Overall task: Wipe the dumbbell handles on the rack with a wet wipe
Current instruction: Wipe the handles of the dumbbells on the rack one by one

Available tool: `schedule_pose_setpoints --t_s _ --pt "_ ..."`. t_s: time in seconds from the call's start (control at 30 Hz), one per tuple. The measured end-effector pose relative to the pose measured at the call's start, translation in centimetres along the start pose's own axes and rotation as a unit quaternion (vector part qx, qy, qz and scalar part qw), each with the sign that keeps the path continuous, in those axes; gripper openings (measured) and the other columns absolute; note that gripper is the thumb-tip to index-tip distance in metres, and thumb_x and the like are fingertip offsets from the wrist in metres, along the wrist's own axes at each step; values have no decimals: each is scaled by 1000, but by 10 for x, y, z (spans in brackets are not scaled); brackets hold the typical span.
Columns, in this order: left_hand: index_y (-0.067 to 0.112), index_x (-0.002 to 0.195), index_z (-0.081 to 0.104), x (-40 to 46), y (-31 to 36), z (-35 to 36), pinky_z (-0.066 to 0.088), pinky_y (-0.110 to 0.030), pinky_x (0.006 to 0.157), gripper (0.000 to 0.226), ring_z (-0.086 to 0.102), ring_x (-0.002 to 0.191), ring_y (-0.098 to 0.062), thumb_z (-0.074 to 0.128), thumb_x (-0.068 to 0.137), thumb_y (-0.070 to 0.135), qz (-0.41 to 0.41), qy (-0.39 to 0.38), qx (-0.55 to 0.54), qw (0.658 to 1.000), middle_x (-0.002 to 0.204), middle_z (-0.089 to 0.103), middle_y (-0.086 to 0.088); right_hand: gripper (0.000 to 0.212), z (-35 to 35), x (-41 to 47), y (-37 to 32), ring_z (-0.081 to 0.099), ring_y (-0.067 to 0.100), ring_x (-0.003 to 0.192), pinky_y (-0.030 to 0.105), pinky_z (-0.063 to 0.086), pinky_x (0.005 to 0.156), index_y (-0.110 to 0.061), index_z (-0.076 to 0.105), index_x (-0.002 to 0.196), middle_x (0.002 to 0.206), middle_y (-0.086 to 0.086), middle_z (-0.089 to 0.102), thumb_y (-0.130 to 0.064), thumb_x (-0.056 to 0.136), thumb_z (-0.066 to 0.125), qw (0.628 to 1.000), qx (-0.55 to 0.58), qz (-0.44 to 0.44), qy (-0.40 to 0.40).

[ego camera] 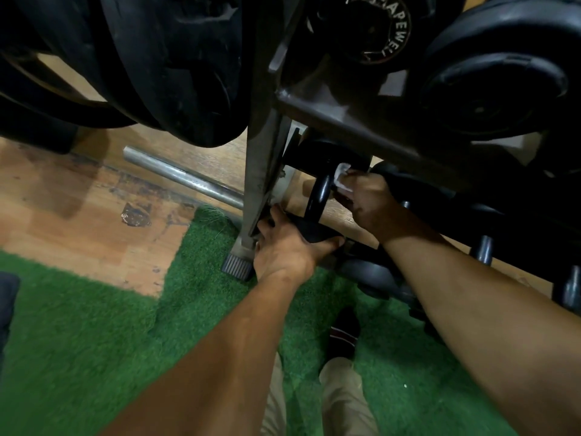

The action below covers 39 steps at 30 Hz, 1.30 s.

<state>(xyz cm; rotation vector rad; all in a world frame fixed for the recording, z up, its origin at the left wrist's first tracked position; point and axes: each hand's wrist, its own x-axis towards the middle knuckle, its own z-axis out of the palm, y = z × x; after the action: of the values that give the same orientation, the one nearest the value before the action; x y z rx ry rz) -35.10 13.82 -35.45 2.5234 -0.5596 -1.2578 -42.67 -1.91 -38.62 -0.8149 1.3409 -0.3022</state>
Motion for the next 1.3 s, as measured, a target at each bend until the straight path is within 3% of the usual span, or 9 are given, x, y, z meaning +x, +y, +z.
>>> schedule_pose_setpoints --t_s 0.27,0.47,0.7,0.8,0.87,1.0,1.17,1.23,1.3 --pt "23 157 10 -4 4 -4 43 -54 110 143 36 144 -41 82 49 81 -7 -11 7 1000 158 26 -17 15 -39 -44 -4 67 12 73 35 52 73 -23 73 88 77 -3 72 -26 75 78 963 -209 -160 64" --pt "20 160 3 -8 7 -14 34 -57 115 145 28 149 -39 70 53 91 3 -32 63 998 163 23 -18 26 -80 -83 -17 60 24 75 40 52 71 -31 58 65 77 9 60 -20 87 67 959 -226 -156 66" --pt "4 160 11 -47 4 -3 16 -51 124 106 20 150 -41 52 89 72 150 75 166 972 160 22 -27 12 -128 -112 -10 61 -17 75 6 50 64 -19 63 102 96 -2 63 -9 97 60 923 -318 -209 49" --pt "3 159 15 -79 12 13 10 -50 126 98 9 154 -37 48 93 68 205 94 149 963 164 15 -24 22 -136 -113 -3 67 -5 86 22 60 75 -25 69 98 105 -1 68 -4 95 63 938 -292 -185 5" --pt "3 159 16 -98 23 26 5 -47 127 95 6 156 -33 44 95 68 236 67 150 958 166 15 -22 23 -137 -112 -2 67 -7 88 15 54 73 -23 73 99 107 -1 69 -3 95 62 938 -296 -179 -27" --pt "5 157 23 -117 43 60 17 -44 125 91 24 149 -31 43 96 70 219 14 139 966 160 29 -15 27 -136 -96 1 66 4 96 18 51 83 -21 74 106 106 -6 67 -3 99 56 878 -404 -218 -132" --pt "5 154 22 -104 64 91 15 -48 124 104 15 151 -34 59 85 73 54 -14 81 995 162 19 -17 27 -145 -74 5 64 18 106 35 50 92 -11 78 104 113 1 67 5 90 63 725 -603 -201 -268" --pt "4 154 20 -102 67 99 16 -49 124 110 15 152 -35 64 81 73 31 1 69 997 162 17 -18 20 -142 -70 3 61 17 106 40 50 92 -14 78 103 117 -1 62 -6 91 65 692 -629 -207 -288" --pt "3 154 19 -101 68 103 17 -48 124 114 16 151 -36 65 78 76 36 11 75 996 161 18 -19 26 -139 -70 -1 61 14 99 42 53 86 -23 74 101 115 -8 58 -42 90 60 685 -640 -193 -289"
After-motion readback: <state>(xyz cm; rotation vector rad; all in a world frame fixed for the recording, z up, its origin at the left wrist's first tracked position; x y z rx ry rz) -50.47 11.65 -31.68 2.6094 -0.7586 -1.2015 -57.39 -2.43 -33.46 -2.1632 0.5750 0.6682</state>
